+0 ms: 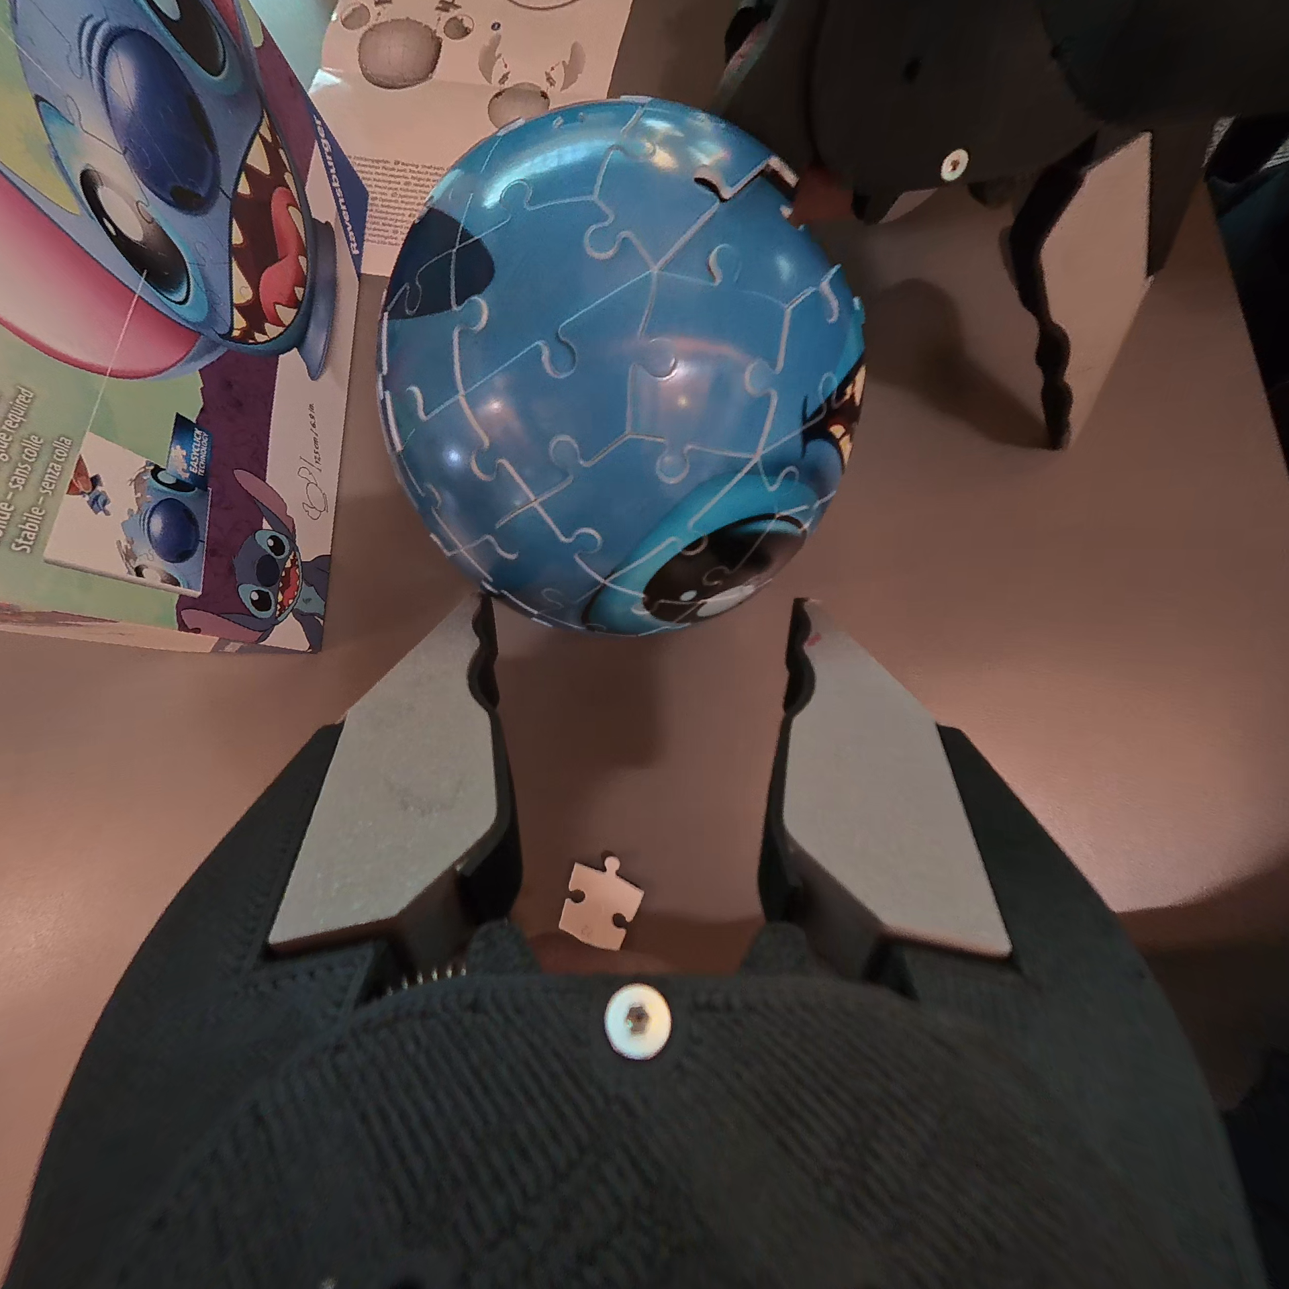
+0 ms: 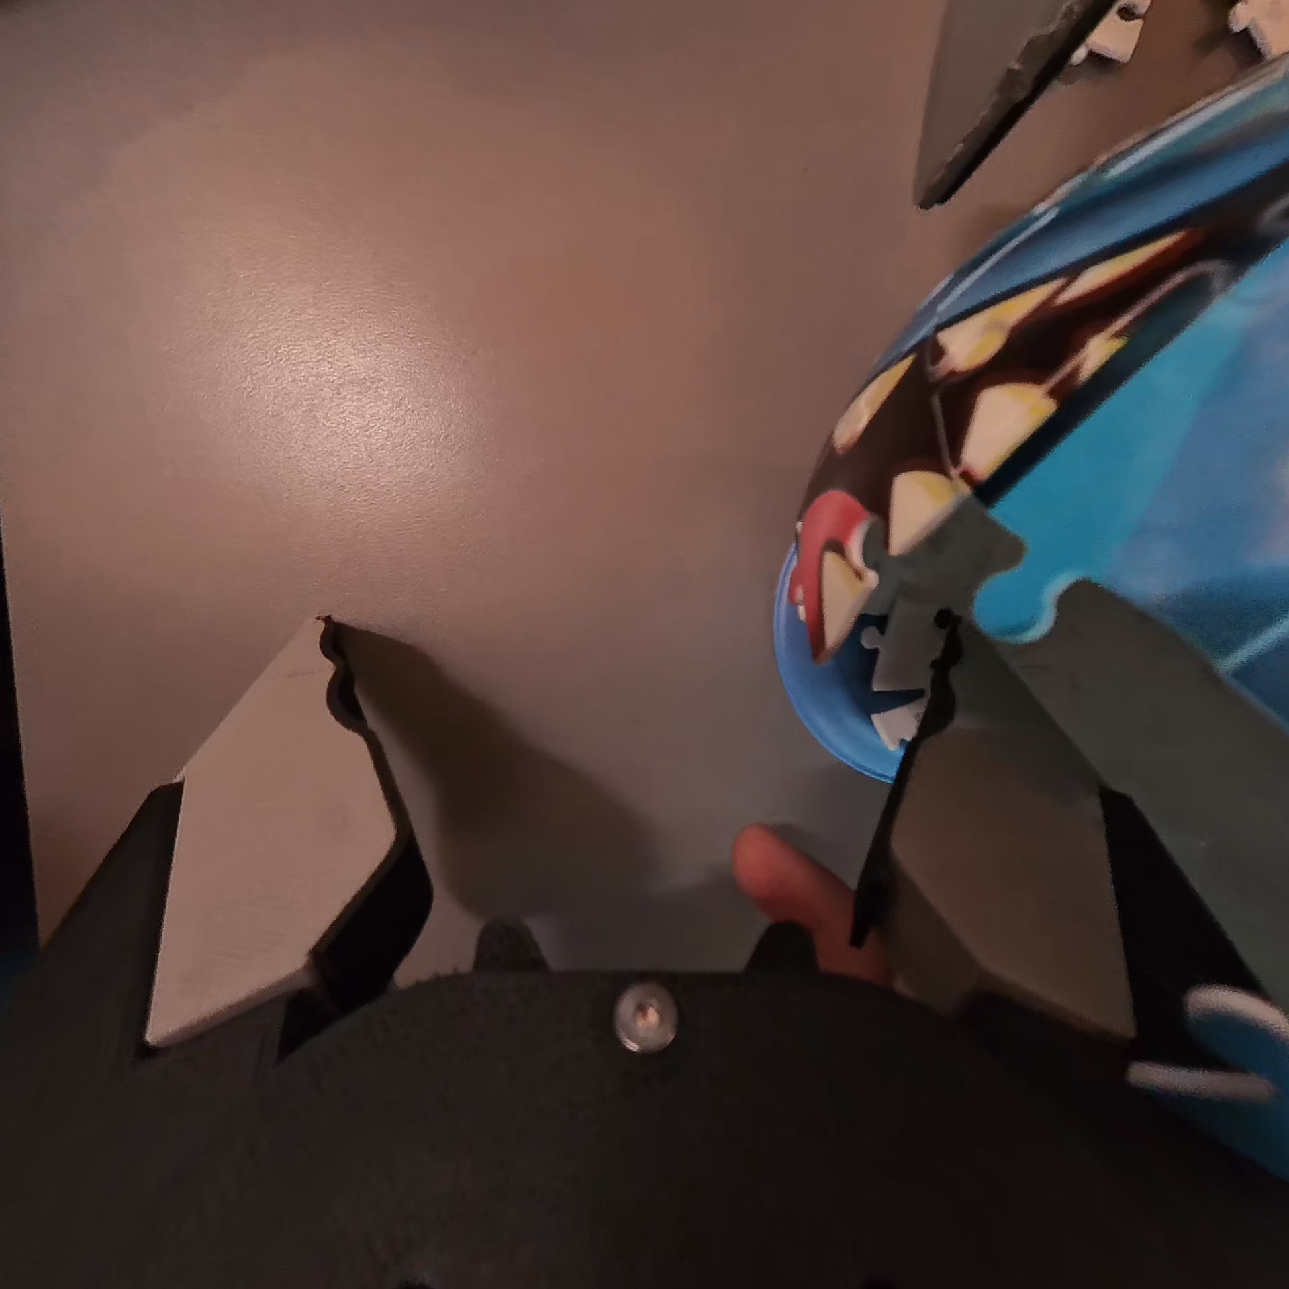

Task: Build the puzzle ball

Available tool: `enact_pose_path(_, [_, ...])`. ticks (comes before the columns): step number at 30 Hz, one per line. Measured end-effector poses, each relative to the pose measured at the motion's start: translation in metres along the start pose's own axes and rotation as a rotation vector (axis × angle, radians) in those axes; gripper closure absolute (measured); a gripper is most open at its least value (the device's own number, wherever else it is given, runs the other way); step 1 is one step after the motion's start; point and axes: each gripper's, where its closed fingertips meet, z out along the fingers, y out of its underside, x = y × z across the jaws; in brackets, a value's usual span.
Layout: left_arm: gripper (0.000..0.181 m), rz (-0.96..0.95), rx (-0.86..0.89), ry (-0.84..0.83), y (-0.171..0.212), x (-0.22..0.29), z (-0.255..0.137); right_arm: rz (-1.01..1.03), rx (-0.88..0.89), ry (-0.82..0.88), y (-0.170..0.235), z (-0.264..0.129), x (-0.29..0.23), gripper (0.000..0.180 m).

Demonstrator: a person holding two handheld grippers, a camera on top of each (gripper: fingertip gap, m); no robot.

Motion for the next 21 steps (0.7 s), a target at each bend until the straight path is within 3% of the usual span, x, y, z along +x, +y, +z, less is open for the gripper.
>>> enact_pose_path(21, [0.099, 0.003, 0.000, -0.002, 0.000, 0.000, -0.001, -0.085, -0.037, -0.038, 0.007, -0.005, -0.012, 0.024])
